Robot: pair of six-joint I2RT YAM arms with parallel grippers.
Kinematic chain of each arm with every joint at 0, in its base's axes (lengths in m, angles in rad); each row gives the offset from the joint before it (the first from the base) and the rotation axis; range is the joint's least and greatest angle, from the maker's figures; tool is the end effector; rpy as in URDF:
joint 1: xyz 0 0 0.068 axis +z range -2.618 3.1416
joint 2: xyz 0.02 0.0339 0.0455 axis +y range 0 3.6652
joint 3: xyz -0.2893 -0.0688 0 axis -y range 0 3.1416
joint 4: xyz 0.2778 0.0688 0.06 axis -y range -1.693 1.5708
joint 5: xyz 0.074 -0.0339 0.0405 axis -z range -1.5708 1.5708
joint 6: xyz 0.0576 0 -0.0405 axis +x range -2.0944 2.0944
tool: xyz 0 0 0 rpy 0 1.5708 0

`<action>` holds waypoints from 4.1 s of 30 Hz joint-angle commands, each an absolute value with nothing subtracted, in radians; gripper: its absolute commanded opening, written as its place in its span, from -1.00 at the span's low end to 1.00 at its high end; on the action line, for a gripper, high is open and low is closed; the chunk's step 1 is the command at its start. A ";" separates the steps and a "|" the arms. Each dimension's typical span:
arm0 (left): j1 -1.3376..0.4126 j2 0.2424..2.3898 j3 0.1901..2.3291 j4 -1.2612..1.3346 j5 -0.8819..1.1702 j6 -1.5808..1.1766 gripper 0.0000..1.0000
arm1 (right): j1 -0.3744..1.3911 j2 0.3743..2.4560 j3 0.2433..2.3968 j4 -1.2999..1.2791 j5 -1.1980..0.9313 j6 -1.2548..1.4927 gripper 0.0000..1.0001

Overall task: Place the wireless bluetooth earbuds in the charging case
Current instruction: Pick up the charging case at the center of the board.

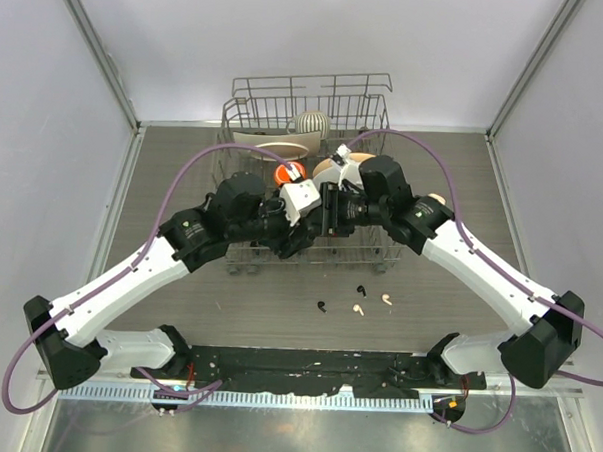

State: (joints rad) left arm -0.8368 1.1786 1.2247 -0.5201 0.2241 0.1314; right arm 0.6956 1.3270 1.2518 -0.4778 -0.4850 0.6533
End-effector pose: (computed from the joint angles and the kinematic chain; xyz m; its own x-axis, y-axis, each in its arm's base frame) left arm 0.1914 -0.2313 0.3942 -0.1909 0.4023 -0.8954 0.8891 0.4575 0.0160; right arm 0.2423 0.2372 0.3676 -0.8499 -0.0090 -0.5269 -0.4470 0.5420 0.7117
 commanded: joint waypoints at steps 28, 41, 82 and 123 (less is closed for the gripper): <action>-0.841 0.885 1.043 -0.299 0.035 -0.169 1.00 | 0.660 1.272 1.219 -0.405 -0.399 0.600 -0.98; -0.805 0.752 0.982 -0.353 -0.006 -0.235 1.00 | 0.539 1.255 1.235 -0.477 -0.572 0.523 -0.99; -0.190 0.819 0.818 -0.101 0.690 -0.930 1.00 | 0.405 1.304 1.370 -0.767 -0.834 0.209 -0.99; -0.216 0.845 0.698 0.290 0.813 -1.138 0.82 | 0.446 1.373 1.344 -0.672 -1.112 0.183 -0.99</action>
